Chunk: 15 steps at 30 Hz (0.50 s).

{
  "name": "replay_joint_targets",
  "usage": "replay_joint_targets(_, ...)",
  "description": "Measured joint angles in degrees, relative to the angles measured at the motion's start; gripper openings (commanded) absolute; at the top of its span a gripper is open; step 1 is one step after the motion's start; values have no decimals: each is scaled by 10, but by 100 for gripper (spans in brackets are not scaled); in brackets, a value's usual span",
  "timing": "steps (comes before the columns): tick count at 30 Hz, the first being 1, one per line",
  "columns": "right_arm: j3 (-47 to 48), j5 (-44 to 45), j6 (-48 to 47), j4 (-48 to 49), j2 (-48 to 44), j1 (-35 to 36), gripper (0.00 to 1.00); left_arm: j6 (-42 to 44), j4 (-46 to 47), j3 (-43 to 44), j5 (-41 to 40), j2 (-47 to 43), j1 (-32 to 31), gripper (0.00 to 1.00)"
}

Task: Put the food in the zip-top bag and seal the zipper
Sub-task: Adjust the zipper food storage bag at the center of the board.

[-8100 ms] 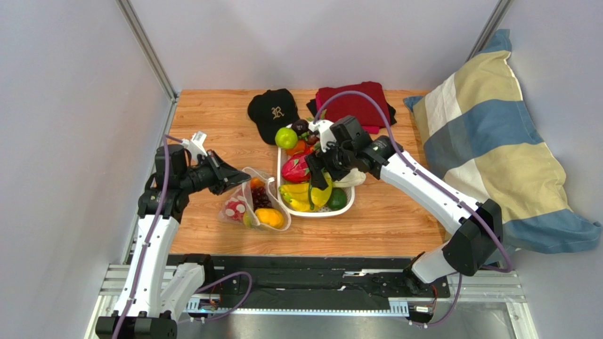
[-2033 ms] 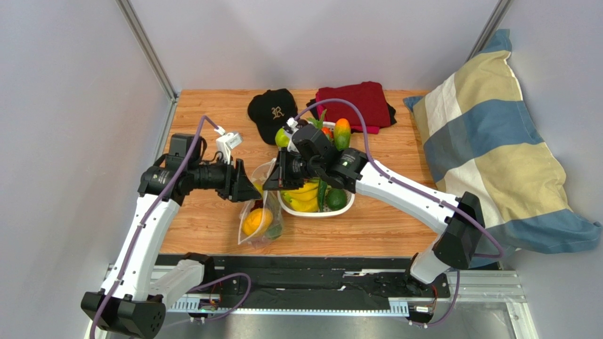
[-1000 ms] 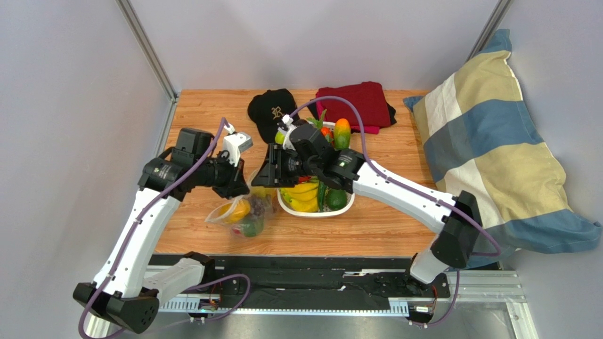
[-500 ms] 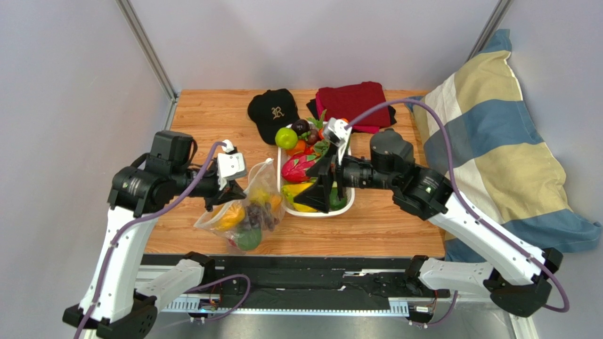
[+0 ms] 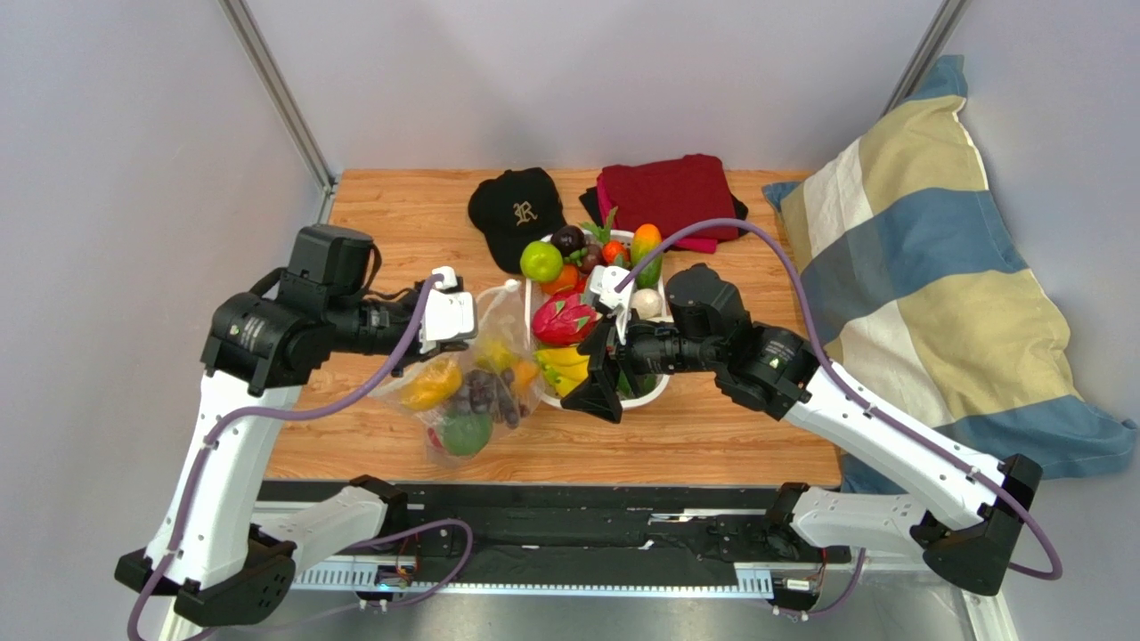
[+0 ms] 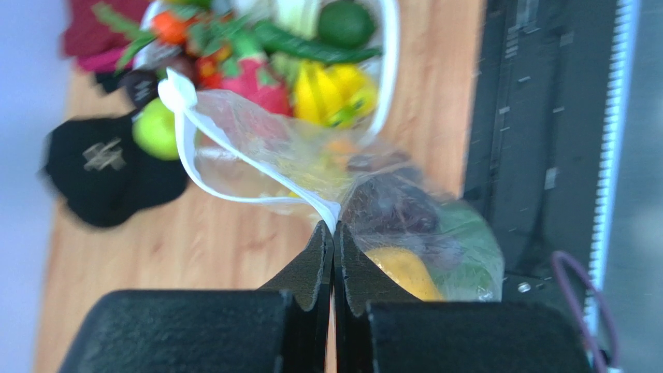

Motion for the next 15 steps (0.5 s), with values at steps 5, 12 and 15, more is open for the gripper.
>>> replay_joint_targets(5,0,1,1,0,5,0,91,9,2,17,-101,-48,0,0)
replay_joint_targets(12,0,11,1,-1,-18,0,91,17,-4,35,-38,-164,-1,0)
replay_joint_targets(15,0,17,1,-2,-32,0,91,-9,-2,56,19,-169,-2,0)
